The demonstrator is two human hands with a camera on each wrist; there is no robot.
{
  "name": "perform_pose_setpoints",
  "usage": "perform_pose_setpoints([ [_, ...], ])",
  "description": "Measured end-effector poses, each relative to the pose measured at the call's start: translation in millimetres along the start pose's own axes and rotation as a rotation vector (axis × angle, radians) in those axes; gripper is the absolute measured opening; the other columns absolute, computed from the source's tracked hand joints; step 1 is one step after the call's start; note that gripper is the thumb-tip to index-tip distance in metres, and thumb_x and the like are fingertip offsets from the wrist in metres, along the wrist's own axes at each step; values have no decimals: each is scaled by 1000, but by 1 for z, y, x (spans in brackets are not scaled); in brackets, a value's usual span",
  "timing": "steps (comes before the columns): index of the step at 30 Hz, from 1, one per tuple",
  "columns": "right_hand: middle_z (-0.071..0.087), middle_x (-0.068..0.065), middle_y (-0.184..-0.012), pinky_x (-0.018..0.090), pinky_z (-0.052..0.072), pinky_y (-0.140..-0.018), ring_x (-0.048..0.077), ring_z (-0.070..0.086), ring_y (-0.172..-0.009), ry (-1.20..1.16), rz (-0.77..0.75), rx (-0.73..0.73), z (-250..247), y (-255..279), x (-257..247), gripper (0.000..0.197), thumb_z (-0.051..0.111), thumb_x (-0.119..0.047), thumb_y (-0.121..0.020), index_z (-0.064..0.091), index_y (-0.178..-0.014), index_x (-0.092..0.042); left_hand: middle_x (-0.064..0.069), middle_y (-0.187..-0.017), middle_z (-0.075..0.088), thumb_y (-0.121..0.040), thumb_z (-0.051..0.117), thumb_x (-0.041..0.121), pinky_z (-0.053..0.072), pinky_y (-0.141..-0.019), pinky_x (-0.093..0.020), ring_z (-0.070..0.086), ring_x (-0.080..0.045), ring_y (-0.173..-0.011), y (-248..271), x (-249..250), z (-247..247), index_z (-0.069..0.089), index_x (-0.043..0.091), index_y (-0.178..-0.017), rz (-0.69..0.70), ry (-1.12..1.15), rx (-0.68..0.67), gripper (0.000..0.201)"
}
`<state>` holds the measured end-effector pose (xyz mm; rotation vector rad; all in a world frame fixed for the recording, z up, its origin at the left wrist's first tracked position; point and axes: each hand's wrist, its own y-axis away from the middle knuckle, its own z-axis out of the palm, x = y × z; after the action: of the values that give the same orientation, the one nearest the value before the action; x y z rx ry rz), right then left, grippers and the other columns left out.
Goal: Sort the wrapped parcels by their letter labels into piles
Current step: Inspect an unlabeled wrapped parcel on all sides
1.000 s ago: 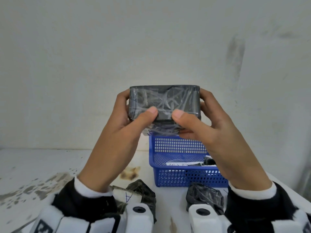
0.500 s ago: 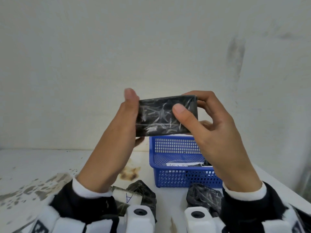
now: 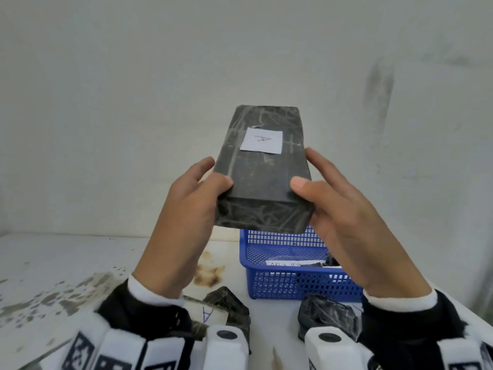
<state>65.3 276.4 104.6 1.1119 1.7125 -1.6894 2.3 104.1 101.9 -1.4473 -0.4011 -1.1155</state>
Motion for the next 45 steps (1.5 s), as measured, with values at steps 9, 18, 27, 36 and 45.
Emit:
perform_pose_setpoints([
  [9, 68, -5, -128, 44, 53, -99, 18, 71, -108, 3, -26, 1, -1, 5, -8, 87, 79, -34, -79, 30, -150, -49, 1, -100, 75, -81, 71, 32, 53, -66, -17, 72, -13, -88, 10, 3, 8, 52, 31, -131, 97, -83, -32, 54],
  [18, 68, -3, -127, 43, 58, -92, 20, 73, -104, 12, -50, 18, -1, 5, -9, 78, 71, -33, -75, 37, -143, -51, 1, -117, 70, -85, 67, 37, 56, -77, -27, 72, -13, -96, 9, 1, 10, 37, 36, -139, 40, -34, -41, 63],
  [27, 72, -8, -119, 49, 55, -96, 17, 72, -105, 142, 7, 73, -11, -1, 0, 77, 69, -55, -71, 44, -143, -46, -8, -110, 69, -84, 65, 41, 57, -68, -25, 73, -14, -89, 6, -4, 6, 41, 50, -135, 29, -90, -81, 57],
  [36, 75, -16, -106, 19, 57, -73, 5, 74, -86, 218, 8, 98, -5, 3, -4, 39, 67, -37, -88, 64, -127, -38, 5, -112, 71, -81, 62, 41, 57, -80, -36, 72, -11, -89, 6, -7, 6, 48, 39, -117, 49, -164, 9, 39],
  [45, 68, -17, -112, 29, 63, -64, 10, 74, -76, 251, -51, 207, 7, 6, -6, 46, 71, -42, -85, 54, -127, -45, 17, -111, 67, -88, 62, 32, 56, -79, -20, 66, 3, -97, 6, -3, 4, 46, 48, -137, 100, -256, 1, 53],
])
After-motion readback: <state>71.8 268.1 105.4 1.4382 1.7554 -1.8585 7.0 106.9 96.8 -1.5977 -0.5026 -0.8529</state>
